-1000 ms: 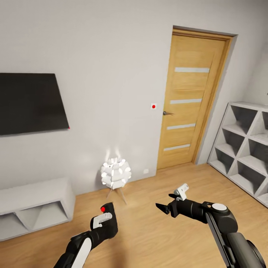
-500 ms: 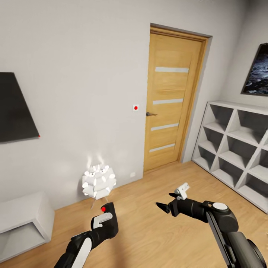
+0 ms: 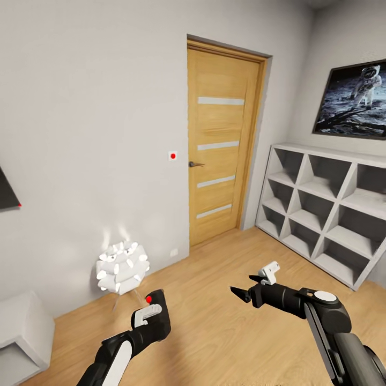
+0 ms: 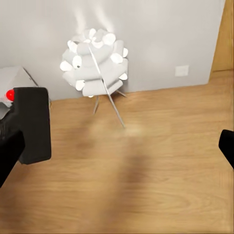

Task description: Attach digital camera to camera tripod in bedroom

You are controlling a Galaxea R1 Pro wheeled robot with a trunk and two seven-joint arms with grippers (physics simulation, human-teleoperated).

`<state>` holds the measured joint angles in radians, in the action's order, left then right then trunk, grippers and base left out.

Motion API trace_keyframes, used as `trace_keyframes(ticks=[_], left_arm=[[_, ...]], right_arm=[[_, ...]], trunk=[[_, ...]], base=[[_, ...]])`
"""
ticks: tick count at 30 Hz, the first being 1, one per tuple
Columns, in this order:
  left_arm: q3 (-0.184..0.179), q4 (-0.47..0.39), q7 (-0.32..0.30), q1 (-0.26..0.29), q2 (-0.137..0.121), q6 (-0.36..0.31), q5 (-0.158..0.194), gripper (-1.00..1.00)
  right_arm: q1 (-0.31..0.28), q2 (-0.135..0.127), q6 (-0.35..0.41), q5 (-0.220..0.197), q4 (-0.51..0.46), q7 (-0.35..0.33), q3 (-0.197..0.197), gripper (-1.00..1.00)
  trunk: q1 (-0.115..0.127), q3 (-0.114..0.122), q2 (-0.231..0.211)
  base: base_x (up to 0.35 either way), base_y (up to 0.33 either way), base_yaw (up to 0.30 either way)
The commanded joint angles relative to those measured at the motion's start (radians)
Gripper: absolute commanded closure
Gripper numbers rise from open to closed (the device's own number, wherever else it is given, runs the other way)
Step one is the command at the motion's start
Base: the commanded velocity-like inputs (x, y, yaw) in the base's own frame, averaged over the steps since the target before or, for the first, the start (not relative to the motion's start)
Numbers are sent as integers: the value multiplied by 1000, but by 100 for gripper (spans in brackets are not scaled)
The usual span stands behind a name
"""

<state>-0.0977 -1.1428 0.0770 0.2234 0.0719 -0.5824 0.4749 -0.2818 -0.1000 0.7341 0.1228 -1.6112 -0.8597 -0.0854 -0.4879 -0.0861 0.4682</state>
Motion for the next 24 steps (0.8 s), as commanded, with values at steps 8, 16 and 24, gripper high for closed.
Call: trace_keyframes(ticks=[8, 16, 24], left_arm=[[-2, -2, 8, 1, -1, -8, 10, 100], [-2, -2, 6, 1, -2, -6, 6, 100], [-3, -8, -3, 1, -1, -1, 4, 100]], right_arm=[[2, 2, 2, 11, -1, -10, 0, -100], [4, 2, 2, 11, -1, -10, 3, -100], [5, 2, 2, 11, -1, -10, 4, -100]], trunk=[[30, 23, -54], [38, 29, -68], [38, 29, -68]], base=[[0, 0, -263], [0, 0, -263], [52, -9, -263]])
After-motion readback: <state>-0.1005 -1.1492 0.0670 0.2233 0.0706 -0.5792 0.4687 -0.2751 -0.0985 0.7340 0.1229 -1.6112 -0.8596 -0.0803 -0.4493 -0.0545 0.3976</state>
